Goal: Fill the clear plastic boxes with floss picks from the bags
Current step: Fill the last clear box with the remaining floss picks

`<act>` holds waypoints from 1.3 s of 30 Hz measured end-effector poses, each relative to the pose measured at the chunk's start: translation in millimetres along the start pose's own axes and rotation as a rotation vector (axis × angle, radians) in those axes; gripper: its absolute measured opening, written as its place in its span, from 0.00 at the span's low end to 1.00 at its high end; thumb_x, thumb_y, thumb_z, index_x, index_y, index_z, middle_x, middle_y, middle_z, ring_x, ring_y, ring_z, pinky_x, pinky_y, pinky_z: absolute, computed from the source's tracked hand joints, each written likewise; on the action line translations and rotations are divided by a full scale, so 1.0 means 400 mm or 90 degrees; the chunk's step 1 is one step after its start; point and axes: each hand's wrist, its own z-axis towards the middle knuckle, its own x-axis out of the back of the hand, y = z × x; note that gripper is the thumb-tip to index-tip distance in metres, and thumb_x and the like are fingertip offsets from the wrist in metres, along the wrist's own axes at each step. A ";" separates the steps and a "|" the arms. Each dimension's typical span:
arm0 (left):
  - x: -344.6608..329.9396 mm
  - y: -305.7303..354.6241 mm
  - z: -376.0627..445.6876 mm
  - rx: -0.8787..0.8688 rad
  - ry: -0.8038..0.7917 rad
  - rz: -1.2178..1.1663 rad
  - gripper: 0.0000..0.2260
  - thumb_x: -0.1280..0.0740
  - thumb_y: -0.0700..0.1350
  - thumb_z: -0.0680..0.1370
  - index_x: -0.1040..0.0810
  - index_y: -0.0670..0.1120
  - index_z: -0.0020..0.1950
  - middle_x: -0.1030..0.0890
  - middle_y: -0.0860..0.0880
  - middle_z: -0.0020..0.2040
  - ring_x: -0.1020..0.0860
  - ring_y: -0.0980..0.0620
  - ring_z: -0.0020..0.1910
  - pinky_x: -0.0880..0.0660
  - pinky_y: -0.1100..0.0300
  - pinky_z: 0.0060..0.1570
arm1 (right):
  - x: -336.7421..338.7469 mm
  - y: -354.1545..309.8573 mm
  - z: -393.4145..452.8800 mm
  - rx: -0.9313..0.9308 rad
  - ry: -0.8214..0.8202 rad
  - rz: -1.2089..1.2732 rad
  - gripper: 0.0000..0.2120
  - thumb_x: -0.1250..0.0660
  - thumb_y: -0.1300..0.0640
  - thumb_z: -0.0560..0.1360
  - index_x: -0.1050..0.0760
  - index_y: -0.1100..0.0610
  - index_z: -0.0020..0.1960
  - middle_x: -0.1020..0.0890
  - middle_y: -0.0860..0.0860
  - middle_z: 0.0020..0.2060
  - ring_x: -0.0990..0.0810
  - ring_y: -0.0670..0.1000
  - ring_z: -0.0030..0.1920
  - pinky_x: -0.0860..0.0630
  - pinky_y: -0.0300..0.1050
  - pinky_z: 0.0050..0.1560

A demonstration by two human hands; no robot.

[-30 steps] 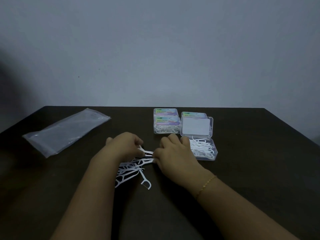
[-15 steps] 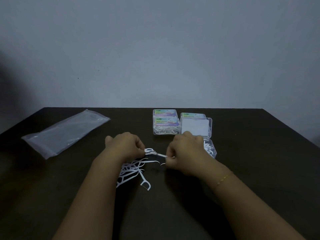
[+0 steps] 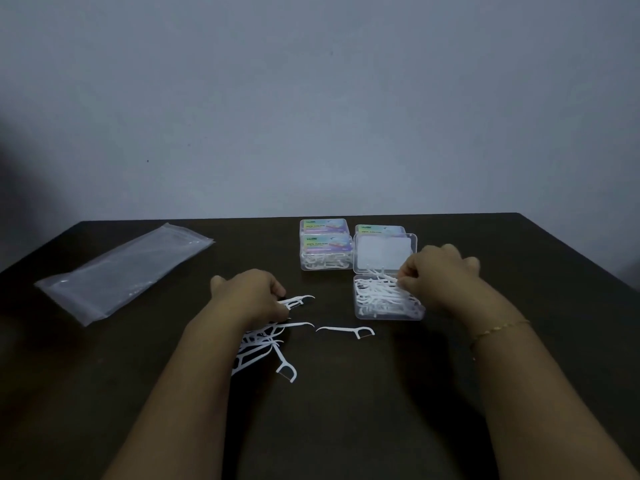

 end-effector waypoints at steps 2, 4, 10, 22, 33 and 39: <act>-0.003 0.007 -0.001 -0.007 0.004 0.019 0.06 0.32 0.53 0.74 0.25 0.59 0.50 0.21 0.58 0.50 0.25 0.56 0.55 0.41 0.51 0.62 | -0.005 0.002 0.005 -0.005 -0.014 0.003 0.10 0.41 0.51 0.79 0.21 0.48 0.50 0.25 0.49 0.53 0.33 0.52 0.57 0.37 0.52 0.57; -0.004 0.016 -0.002 -0.017 0.003 0.035 0.02 0.33 0.53 0.76 0.25 0.59 0.45 0.21 0.57 0.48 0.25 0.55 0.54 0.40 0.51 0.61 | -0.008 0.002 0.008 -0.010 -0.022 0.024 0.11 0.41 0.50 0.79 0.20 0.47 0.52 0.25 0.50 0.55 0.33 0.53 0.58 0.37 0.52 0.58; -0.004 0.023 -0.005 -0.016 0.021 0.049 0.04 0.34 0.52 0.76 0.24 0.58 0.41 0.20 0.57 0.47 0.24 0.55 0.53 0.40 0.51 0.59 | -0.005 0.021 0.012 -0.013 -0.038 0.146 0.19 0.29 0.44 0.70 0.24 0.46 0.60 0.27 0.53 0.61 0.28 0.55 0.60 0.30 0.57 0.63; -0.006 0.022 0.006 -0.015 0.039 -0.020 0.03 0.32 0.52 0.75 0.24 0.59 0.43 0.21 0.58 0.46 0.25 0.56 0.51 0.38 0.53 0.58 | -0.007 0.001 -0.009 0.037 -0.092 0.172 0.20 0.28 0.54 0.72 0.26 0.52 0.63 0.27 0.54 0.64 0.26 0.51 0.57 0.32 0.38 0.51; 0.002 -0.035 0.007 -0.018 0.123 -0.272 0.09 0.28 0.47 0.73 0.21 0.59 0.34 0.18 0.58 0.36 0.20 0.53 0.40 0.24 0.48 0.54 | -0.064 -0.075 -0.006 0.135 -0.048 0.237 0.17 0.29 0.51 0.72 0.21 0.52 0.60 0.25 0.50 0.62 0.25 0.50 0.58 0.30 0.40 0.53; 0.012 -0.029 0.003 -0.038 0.222 -0.377 0.05 0.30 0.46 0.75 0.17 0.54 0.49 0.19 0.55 0.37 0.21 0.53 0.37 0.23 0.57 0.38 | -0.078 -0.092 -0.010 0.165 -0.049 0.236 0.18 0.29 0.48 0.72 0.22 0.51 0.60 0.26 0.48 0.61 0.25 0.48 0.54 0.28 0.41 0.53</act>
